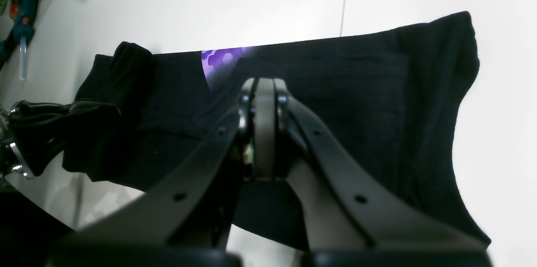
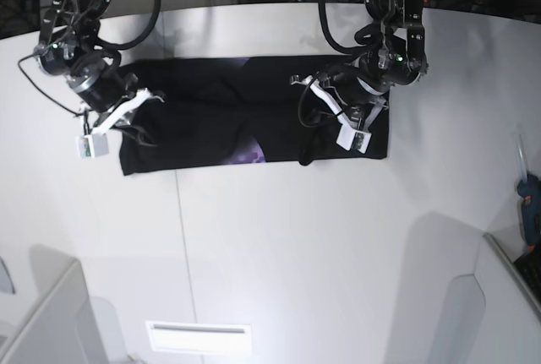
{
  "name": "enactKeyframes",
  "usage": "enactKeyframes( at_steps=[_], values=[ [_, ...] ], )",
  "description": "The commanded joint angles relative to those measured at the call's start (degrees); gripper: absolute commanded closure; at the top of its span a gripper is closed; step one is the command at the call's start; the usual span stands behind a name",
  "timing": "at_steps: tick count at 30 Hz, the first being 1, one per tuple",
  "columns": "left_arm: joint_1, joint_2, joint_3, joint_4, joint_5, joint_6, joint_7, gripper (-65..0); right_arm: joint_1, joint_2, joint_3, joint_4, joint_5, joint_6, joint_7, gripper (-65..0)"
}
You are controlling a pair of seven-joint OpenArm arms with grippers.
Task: Fold the T-shirt properly
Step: 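Release the strip end and move the left gripper inward along the strip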
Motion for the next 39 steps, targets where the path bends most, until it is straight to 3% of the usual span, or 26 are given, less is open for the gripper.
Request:
enactKeyframes(
  at_steps=[1,6,17,19,22,28,32,35,37,38,39],
  values=[
    [-0.51,0.25,0.06,0.79,-0.98,-0.14,-0.96,0.0,0.43,0.41,0.17,0.87,0.91,0.00,1.23,0.0],
    [-0.51,0.25,0.06,0.79,-0.98,-0.14,-0.96,0.0,0.43,0.33,0.17,0.87,0.91,0.00,1.23,0.0],
    [-0.86,0.25,0.06,-1.14,-0.98,-0.23,-0.96,-38.3,0.43,0.33,0.17,0.87,0.91,0.00,1.23,0.0],
    [-0.86,0.16,1.64,-1.67,-1.06,-0.23,-0.96,-43.6,0.43,0.33,0.17,0.87,0.91,0.00,1.23,0.0],
    [-1.04,0.08,5.86,-1.58,-1.06,-0.23,-0.96,-45.7,0.43,0.33,0.17,0.87,0.91,0.00,1.23,0.0],
    [-1.21,0.34,11.58,-0.62,-1.06,-0.23,-1.13,-45.7,0.69,0.33,0.35,0.87,0.91,0.00,1.23,0.0],
    [-0.33,-0.80,7.27,3.16,-1.06,-0.23,-0.96,-43.9,0.78,0.33,0.78,0.87,1.17,-0.09,1.23,0.0],
    [2.48,-3.18,-1.08,5.62,-1.06,-0.23,-0.96,-28.0,1.31,0.41,0.78,0.78,1.08,-0.18,-0.53,0.0],
    [3.71,-3.97,-7.94,5.98,-1.06,-0.41,-0.96,-10.0,2.45,0.76,0.78,0.78,1.17,-0.18,-4.04,-1.1],
    [4.06,-4.41,-11.11,5.98,-1.06,-0.50,-0.96,-1.0,3.15,0.76,0.96,0.78,1.00,-0.18,-6.06,-9.6],
    [4.59,-4.67,-14.10,5.80,-1.06,-0.50,-0.96,0.0,3.77,0.76,1.93,0.78,1.00,-0.18,-7.74,-19.2]
  ],
)
